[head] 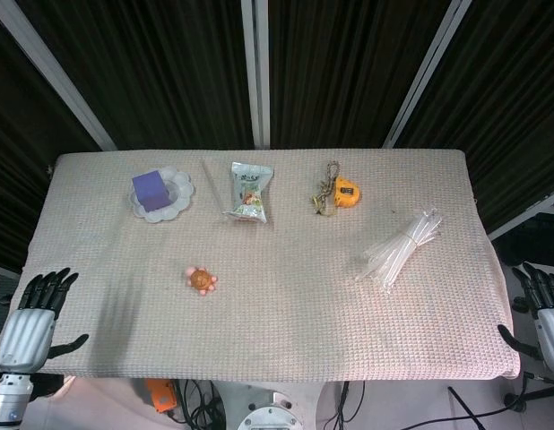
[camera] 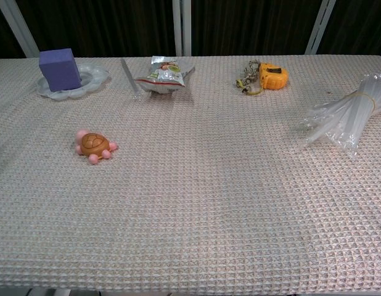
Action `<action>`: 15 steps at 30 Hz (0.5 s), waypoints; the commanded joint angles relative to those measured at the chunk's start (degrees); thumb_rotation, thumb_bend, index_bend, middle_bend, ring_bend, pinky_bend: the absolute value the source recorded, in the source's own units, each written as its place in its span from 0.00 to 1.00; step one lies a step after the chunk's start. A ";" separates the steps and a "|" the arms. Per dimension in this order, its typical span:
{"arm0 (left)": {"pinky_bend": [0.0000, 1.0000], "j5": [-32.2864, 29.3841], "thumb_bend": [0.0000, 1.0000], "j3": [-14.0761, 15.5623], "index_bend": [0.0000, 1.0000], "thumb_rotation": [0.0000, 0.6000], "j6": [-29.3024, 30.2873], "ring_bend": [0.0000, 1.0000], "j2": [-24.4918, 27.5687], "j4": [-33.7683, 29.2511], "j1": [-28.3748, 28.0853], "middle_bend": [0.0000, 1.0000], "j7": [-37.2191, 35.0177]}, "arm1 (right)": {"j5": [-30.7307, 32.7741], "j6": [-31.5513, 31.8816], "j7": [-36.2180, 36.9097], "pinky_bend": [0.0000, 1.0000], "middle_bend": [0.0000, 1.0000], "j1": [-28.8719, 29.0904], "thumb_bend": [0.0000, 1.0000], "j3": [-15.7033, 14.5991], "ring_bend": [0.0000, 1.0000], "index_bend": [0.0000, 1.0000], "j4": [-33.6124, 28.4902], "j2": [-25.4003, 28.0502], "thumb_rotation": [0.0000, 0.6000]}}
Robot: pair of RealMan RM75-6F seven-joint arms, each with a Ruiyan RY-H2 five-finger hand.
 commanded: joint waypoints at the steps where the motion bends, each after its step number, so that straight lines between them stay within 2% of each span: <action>1: 0.00 0.00 0.06 0.00 0.07 1.00 0.00 0.00 0.02 -0.02 0.01 0.03 0.02 | -0.06 0.04 -0.01 0.00 0.00 0.00 0.17 -0.01 0.00 0.00 0.04 -0.02 1.00; 11: 0.00 2.91 0.06 -0.11 0.08 1.00 -1.49 0.00 0.01 -1.66 -2.17 0.03 -1.70 | -0.22 0.03 -0.16 0.00 0.00 0.09 0.17 0.01 0.00 0.00 0.02 -0.05 1.00; 15: 0.00 5.11 0.16 -0.92 0.09 1.00 -4.25 0.00 0.26 -3.21 -5.34 0.04 -1.30 | -0.08 0.21 -0.30 0.00 0.00 0.18 0.17 0.31 0.00 0.00 -0.33 0.22 1.00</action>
